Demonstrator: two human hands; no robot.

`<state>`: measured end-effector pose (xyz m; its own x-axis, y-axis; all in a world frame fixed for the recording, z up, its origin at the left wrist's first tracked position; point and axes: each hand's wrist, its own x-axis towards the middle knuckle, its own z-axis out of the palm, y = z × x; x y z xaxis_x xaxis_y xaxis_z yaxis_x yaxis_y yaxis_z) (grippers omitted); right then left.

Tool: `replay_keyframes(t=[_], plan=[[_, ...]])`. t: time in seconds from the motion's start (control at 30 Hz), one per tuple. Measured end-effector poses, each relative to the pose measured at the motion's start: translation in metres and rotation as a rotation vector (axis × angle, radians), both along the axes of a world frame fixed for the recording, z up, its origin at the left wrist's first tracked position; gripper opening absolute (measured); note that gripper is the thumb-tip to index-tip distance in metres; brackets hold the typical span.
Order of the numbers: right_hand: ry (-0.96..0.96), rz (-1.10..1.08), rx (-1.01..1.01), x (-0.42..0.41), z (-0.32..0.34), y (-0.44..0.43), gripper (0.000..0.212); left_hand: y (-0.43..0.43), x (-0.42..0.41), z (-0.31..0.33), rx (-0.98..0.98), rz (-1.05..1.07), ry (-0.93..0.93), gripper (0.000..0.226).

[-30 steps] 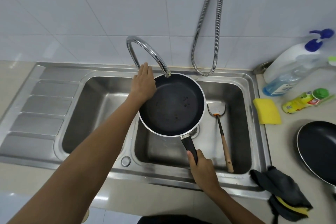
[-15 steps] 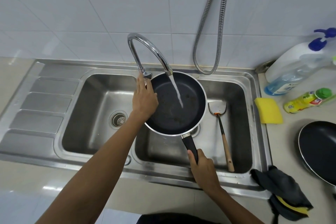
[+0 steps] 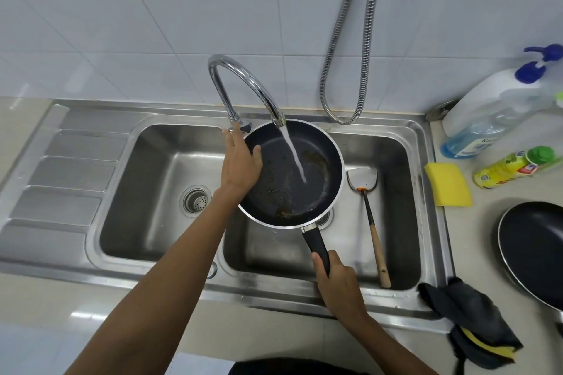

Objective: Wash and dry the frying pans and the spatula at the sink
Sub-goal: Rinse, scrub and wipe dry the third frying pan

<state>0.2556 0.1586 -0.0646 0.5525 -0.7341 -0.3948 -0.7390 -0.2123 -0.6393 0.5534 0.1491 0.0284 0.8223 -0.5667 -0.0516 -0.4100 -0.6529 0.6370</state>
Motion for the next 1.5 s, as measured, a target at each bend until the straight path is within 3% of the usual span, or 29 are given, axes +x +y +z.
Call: replay_keyframes(t=[0.23, 0.4, 0.57, 0.77, 0.93, 1.0, 1.17, 1.23, 1.4, 1.5], plan=[[-0.014, 0.017, 0.014, -0.001, 0.002, 0.0, 0.032, -0.028, -0.001, 0.015, -0.157, 0.108, 0.165, 0.068], [-0.03, 0.007, 0.02, -0.001, 0.003, 0.001, 0.049, -0.04, 0.002, 0.022, -0.143, 0.133, 0.198, 0.073], [0.009, 0.018, 0.037, 0.001, 0.007, -0.001, 0.042, -0.051, 0.025, 0.029, -0.082, 0.053, 0.201, 0.072], [-0.021, -0.001, -0.022, -0.002, -0.001, 0.002, 0.077, -0.022, 0.024, 0.037, -0.105, 0.001, 0.224, 0.06], [0.008, 0.003, -0.02, 0.0, 0.005, 0.002, 0.044, 0.049, -0.061, -0.002, -0.307, 0.189, 0.392, 0.018], [0.019, 0.015, -0.018, 0.0, 0.008, 0.002, 0.04, 0.072, -0.117, -0.017, -0.253, 0.2, 0.413, 0.011], [0.017, -0.027, 0.017, -0.001, 0.008, 0.003, 0.046, 0.073, -0.185, -0.065, -0.03, 0.235, 0.734, 0.045], [-0.006, -0.053, 0.048, -0.002, 0.007, 0.004, 0.052, 0.058, -0.195, -0.071, -0.008, 0.183, 0.861, 0.047], [-0.001, -0.117, 0.123, -0.001, 0.015, 0.005, 0.033, 0.034, -0.21, -0.082, -0.224, 0.417, 1.272, 0.025], [0.003, -0.065, 0.121, -0.003, 0.018, 0.004, 0.045, 0.028, -0.215, -0.088, -0.354, 0.541, 1.33, 0.033]])
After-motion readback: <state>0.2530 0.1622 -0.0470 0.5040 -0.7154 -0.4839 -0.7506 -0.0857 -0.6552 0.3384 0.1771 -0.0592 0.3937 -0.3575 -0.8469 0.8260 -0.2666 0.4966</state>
